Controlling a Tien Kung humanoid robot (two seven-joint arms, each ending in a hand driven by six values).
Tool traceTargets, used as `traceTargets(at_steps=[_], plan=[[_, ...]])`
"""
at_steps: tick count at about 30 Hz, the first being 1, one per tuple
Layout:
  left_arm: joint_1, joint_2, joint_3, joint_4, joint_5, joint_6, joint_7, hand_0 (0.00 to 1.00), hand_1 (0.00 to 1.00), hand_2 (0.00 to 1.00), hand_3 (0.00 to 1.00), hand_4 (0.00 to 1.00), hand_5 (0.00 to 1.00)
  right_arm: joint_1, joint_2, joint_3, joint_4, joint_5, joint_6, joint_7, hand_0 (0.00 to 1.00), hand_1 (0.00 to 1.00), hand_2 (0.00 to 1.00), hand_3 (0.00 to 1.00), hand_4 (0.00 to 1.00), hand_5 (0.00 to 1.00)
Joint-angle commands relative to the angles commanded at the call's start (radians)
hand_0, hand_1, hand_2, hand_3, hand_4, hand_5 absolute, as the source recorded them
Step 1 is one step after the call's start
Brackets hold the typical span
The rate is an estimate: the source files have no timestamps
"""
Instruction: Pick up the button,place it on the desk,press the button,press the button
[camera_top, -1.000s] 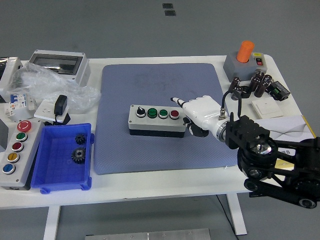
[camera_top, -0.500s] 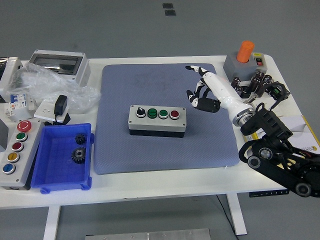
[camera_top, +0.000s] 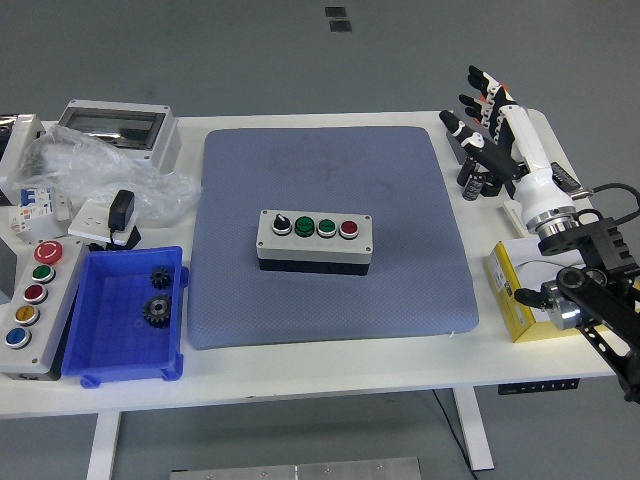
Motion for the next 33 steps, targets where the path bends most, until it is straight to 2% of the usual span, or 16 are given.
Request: traceTargets(at_steps=[3,4,6,10,11,17,22,33], plan=[[-0.007,0.005,-0.007,-0.001,0.01,0.01,0.004,0.674,0.68,0.65,0.649,0.748,0.382,-0.035,-0.004,0.058,-0.004,0.091,0.011,0.066,0.843,0.785,0.822,0.834,0.998,0.963],[-0.01,0.008,-0.011,-0.002,0.014,0.012,0.004,0.673,0.679,0.649,0.653,0.743,0.385,-0.049,-0.007,0.079,-0.005,0.119,0.013,0.085,0.827,0.754,0.779,0.777,0.998,0.998],[-0.015,0.014,-0.02,-0.002,0.022,0.015,0.004,0.673,0.679,0.649,0.653,0.743,0.385,-0.079,-0.011,0.124,-0.004,0.168,0.018,0.11,0.827,0.754,0.779,0.777,0.998,0.998],[-0.027,0.022,-0.038,-0.003,0.042,0.022,0.005,0.673,0.679,0.649,0.653,0.743,0.385,-0.127,-0.012,0.209,-0.001,0.242,0.025,0.132,0.827,0.754,0.779,0.777,0.998,0.998],[-0.031,0.024,-0.043,-0.003,0.049,0.026,0.006,0.673,0.677,0.648,0.653,0.734,0.386,-0.139,-0.011,0.235,0.001,0.256,0.027,0.136,0.794,0.731,0.759,0.747,0.998,0.998],[-0.037,0.027,-0.056,-0.002,0.066,0.045,0.015,0.673,0.676,0.65,0.655,0.729,0.39,-0.166,-0.005,0.351,0.009,0.275,0.035,0.144,0.781,0.717,0.75,0.735,0.998,0.998],[-0.037,0.033,-0.059,-0.001,0.066,0.053,0.027,0.671,0.674,0.648,0.656,0.733,0.396,-0.174,0.0,0.393,0.016,0.275,0.039,0.144,0.771,0.712,0.748,0.728,0.998,0.998],[-0.037,0.037,-0.064,0.0,0.073,0.049,0.056,0.671,0.673,0.648,0.659,0.734,0.399,-0.187,0.004,0.421,0.022,0.265,0.061,0.128,0.77,0.71,0.75,0.729,0.998,0.998]])
